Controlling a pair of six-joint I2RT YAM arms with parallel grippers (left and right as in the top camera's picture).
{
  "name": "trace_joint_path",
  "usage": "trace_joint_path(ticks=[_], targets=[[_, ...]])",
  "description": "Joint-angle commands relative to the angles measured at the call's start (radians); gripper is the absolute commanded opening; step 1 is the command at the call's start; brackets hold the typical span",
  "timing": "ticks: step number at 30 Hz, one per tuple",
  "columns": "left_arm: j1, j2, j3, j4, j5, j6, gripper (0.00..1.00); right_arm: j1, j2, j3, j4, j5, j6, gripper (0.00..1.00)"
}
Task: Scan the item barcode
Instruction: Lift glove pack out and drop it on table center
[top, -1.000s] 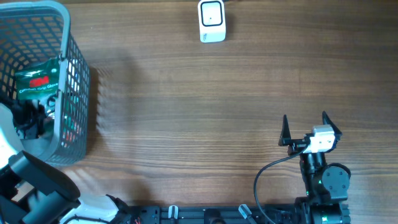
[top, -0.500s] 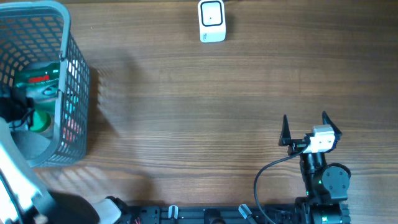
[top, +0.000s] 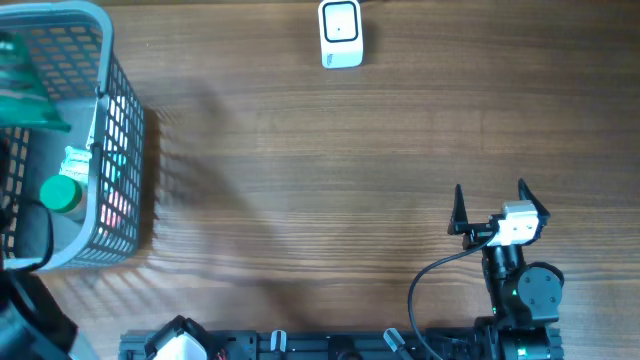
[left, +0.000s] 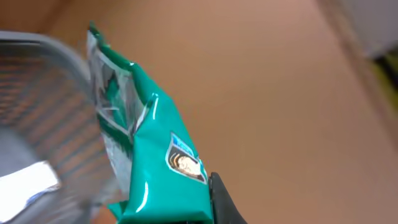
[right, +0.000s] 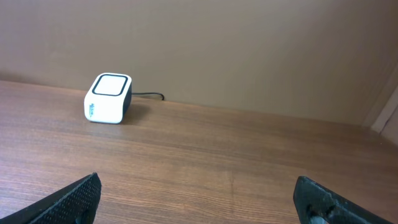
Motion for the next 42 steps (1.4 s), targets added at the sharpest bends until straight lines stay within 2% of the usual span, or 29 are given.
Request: trace_joint_path(ticks=[1, 4, 6, 12, 14, 16, 18, 19, 21, 23, 26, 28, 30, 31, 33, 34, 39, 42], targets=[[-0.074, 0.019, 0.010, 0.099, 0.378, 0.014, 0.04, 0.004, -0.006, -0.006, 0.005, -0.005, -0.010, 1.00], [-0.190, 0.050, 0.005, 0.075, 0.573, 0.187, 0.04, 0.004, -0.006, -0.006, 0.005, -0.005, -0.010, 1.00], [-0.291, 0.074, 0.005, -0.040, 0.640, 0.351, 0.04, 0.004, -0.006, -0.006, 0.005, -0.005, -0.010, 1.00], [-0.596, 0.197, -0.021, -0.466, 0.638, 0.793, 0.04, 0.004, -0.006, -0.006, 0.005, -0.005, -0.011, 1.00], [-0.687, 0.257, -0.083, -0.519, 0.632, 0.917, 0.04, 0.004, -0.006, -0.006, 0.005, -0.005, -0.010, 1.00], [-0.747, 0.312, -0.153, -0.491, 0.632, 0.946, 0.04, 0.004, -0.006, -0.006, 0.005, -0.005, -0.010, 1.00], [-0.799, 0.374, -0.245, -0.393, 0.632, 0.946, 0.04, 0.004, -0.006, -0.006, 0.005, -0.005, -0.010, 1.00], [-0.846, 0.457, -0.351, -0.225, 0.632, 0.934, 0.04, 0.004, -0.006, -0.006, 0.005, -0.005, -0.010, 0.99], [-0.876, 0.530, -0.401, -0.110, 0.630, 0.895, 0.04, 0.004, -0.006, -0.006, 0.005, -0.005, -0.010, 1.00], [-0.911, 0.606, -0.413, -0.005, 0.552, 0.779, 0.04, 0.004, -0.006, -0.006, 0.005, -0.005, -0.011, 1.00], [-0.993, 0.681, -0.413, 0.114, 0.274, 0.560, 0.04, 0.004, -0.006, -0.006, 0.005, -0.005, -0.010, 0.99], [-1.071, 0.690, -0.413, 0.142, 0.024, 0.418, 0.04, 0.004, -0.006, -0.006, 0.005, -0.005, -0.010, 1.00], [-1.128, 0.687, -0.412, 0.141, -0.162, 0.359, 0.04, 0.004, -0.006, -0.006, 0.005, -0.005, -0.010, 1.00], [-1.161, 0.684, -0.412, 0.139, -0.263, 0.351, 0.12, 0.004, -0.006, -0.006, 0.005, -0.005, -0.010, 1.00], [-1.232, 0.680, -0.411, 0.138, -0.442, 0.338, 0.62, 0.004, -0.006, -0.006, 0.005, -0.005, -0.010, 1.00], [-1.253, 0.678, -0.398, 0.129, -0.502, 0.338, 1.00, 0.004, -0.006, -0.006, 0.005, -0.005, -0.011, 1.00], [-1.247, 0.631, -0.205, -0.031, -0.597, 0.339, 1.00, 0.004, -0.006, -0.006, 0.005, -0.005, -0.010, 1.00], [-1.211, 0.564, 0.043, -0.230, -0.750, 0.339, 1.00, 0.004, -0.006, -0.006, 0.005, -0.005, -0.011, 1.00]])
